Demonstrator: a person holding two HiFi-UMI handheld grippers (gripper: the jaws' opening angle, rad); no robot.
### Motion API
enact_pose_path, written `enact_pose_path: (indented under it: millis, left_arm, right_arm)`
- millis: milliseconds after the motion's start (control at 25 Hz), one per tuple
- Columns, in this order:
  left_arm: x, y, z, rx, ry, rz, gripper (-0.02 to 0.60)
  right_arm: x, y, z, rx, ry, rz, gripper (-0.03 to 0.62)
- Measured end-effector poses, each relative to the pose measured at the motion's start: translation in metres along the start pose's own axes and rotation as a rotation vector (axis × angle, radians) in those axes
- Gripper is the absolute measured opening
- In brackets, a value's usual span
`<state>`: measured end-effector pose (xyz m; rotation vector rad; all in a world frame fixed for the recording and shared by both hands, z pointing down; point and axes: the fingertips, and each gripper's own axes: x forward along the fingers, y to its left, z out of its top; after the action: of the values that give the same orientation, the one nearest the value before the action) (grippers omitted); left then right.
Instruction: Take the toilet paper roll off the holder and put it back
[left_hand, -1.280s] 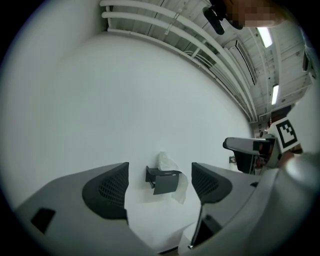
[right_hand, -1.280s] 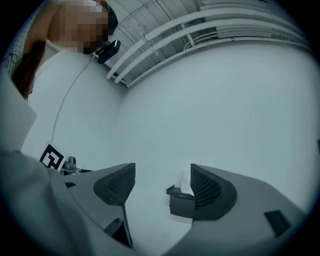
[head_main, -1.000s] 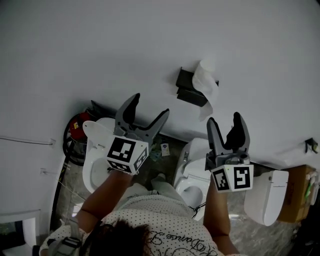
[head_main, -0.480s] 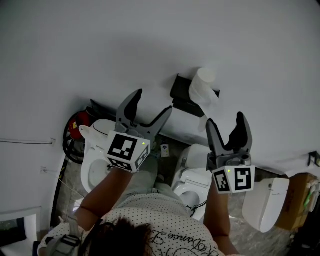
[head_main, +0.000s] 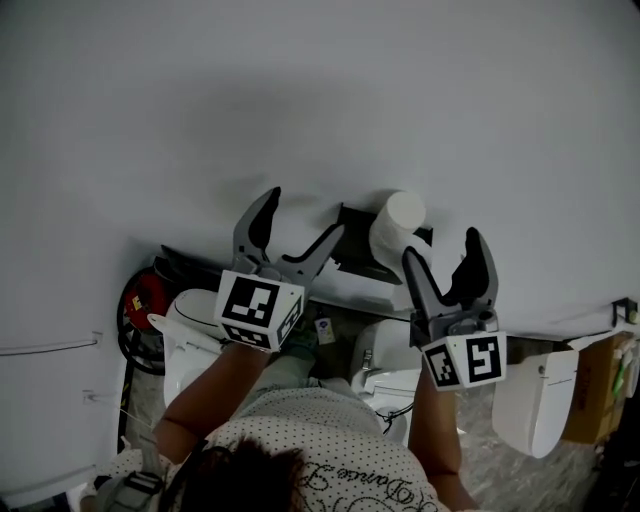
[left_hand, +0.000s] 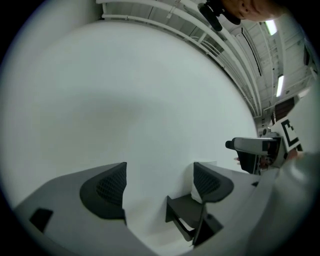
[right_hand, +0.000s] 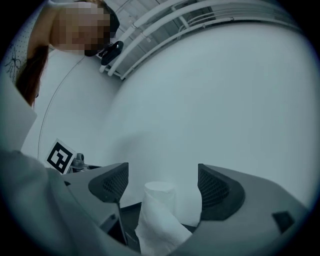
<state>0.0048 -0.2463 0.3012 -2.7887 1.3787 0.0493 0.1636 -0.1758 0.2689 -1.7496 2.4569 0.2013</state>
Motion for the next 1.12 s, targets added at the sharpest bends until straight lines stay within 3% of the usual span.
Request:
enact_pose_path:
  millis: [400, 1120]
  left_arm:
    - [0.028, 0.026, -0.013, -0.012, 0.012, -0.008, 0.402]
    - [0.042, 0.020, -0.023, -0.011, 0.054, 0.060, 0.402]
  right_arm:
    - [0.039, -0.002, -0.030, -0.013, 0.100, -0.016, 0.448]
    - [0.053, 0.009, -0.068, 0.058, 0.298, 0.201, 0.446]
